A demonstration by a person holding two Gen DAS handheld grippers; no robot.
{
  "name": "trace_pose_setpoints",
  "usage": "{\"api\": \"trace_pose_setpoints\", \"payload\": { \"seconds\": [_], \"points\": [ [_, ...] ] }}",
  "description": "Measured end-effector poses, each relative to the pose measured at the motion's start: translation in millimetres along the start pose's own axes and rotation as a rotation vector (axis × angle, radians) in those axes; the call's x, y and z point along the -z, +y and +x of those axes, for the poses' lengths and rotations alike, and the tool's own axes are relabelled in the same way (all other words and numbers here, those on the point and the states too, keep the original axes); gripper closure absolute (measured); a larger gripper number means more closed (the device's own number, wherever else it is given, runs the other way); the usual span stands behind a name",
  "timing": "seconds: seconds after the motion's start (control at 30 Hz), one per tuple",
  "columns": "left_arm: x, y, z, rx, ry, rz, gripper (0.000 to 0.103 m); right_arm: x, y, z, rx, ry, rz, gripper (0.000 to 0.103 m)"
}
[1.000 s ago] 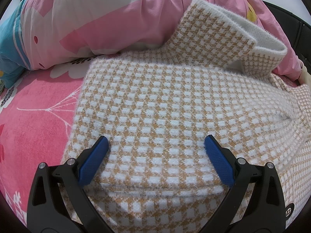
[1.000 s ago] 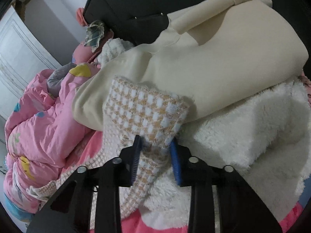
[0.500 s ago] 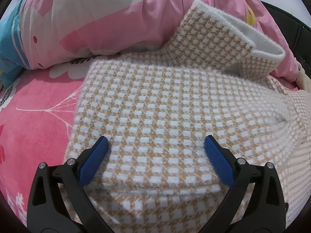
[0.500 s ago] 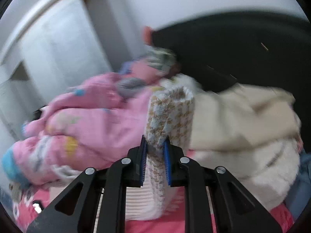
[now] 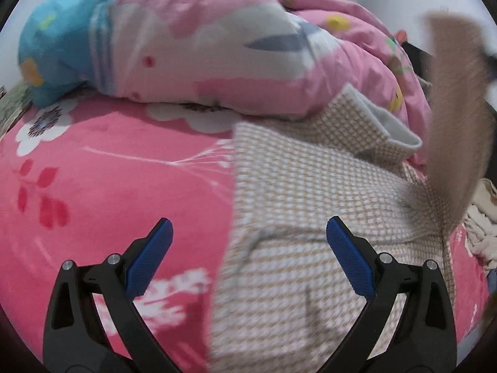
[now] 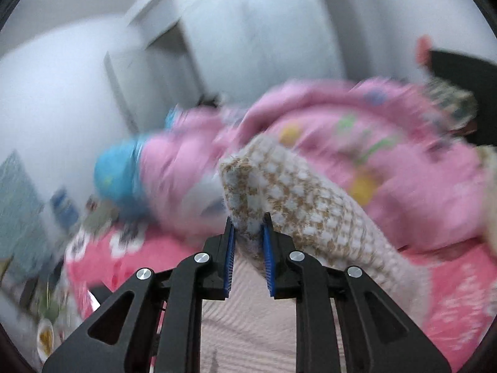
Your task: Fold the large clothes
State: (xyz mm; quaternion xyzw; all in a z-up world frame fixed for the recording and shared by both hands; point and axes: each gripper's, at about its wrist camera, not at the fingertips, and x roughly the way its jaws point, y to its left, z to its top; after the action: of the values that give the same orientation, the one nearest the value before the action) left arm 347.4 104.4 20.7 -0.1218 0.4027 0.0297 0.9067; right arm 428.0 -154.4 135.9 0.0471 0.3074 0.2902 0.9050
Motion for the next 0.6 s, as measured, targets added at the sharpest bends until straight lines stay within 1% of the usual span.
{"api": "trace_pose_setpoints", "payload": {
  "seconds": [0.03,0.07,0.1,0.13,0.17,0.23,0.3,0.33,0.37,0.4,0.47,0.5,0.53,0.57,0.6],
  "points": [
    [2.9,5.5,-3.4,0.005,-0.005,-0.004,0.007,13.7,4.6,26.8,-0.002,0.061,-0.024,0.064],
    [2.4,11.5,-4.4,0.009,-0.009,-0.008,0.007,32.0,6.5,55.9,0.012,0.129,-0.041,0.051],
    [3.3,17.4,-7.4,0.011,-0.006,-0.01,0.007,56.6,4.3,88.7,0.031,0.236,-0.052,0.05],
    [2.8,19.0,-7.4,0.021,-0.001,-0.01,0.007,70.2,-4.5,105.4,0.039,0.304,-0.045,0.05],
    [4.5,19.9,-8.6,0.03,0.002,-0.01,0.007,84.5,-15.3,113.3,0.037,0.347,-0.022,0.05],
    [-0.6,15.5,-4.6,0.068,0.0,-0.001,0.007,99.1,-43.1,102.8,0.002,0.347,0.036,0.05],
    [-10.6,7.7,0.4,0.108,-0.012,0.004,0.007,101.5,-76.3,76.7,-0.026,0.311,0.087,0.05],
    [-15.3,3.3,4.7,0.123,-0.014,0.004,0.007,100.3,-102.1,54.7,-0.028,0.277,0.125,0.05],
    [-25.2,-3.8,13.7,0.143,-0.012,0.0,0.008,96.6,-123.5,41.6,-0.019,0.253,0.155,0.048],
    [-31.3,-8.3,20.5,0.155,-0.009,-0.007,0.008,95.1,-135.7,33.1,-0.009,0.238,0.173,0.047],
    [-41.1,-15.6,34.5,0.179,0.011,-0.024,0.008,94.9,-182.6,2.8,0.063,0.188,0.227,0.047],
    [-48.6,-20.7,48.9,0.188,0.037,-0.041,0.01,94.6,-197.6,-2.2,0.087,0.179,0.242,0.047],
    [-52.6,-24.6,60.3,0.189,0.057,-0.051,0.018,98.1,-218.9,-13.3,0.131,0.166,0.275,0.047],
    [-59.0,-30.5,79.0,0.188,0.099,-0.056,0.027,101.5,-231.9,-18.4,0.15,0.16,0.299,0.047],
    [-62.4,-34.1,94.3,0.18,0.14,-0.064,0.031,106.9,-252.0,-25.1,0.164,0.15,0.343,0.047]
  ]
}}
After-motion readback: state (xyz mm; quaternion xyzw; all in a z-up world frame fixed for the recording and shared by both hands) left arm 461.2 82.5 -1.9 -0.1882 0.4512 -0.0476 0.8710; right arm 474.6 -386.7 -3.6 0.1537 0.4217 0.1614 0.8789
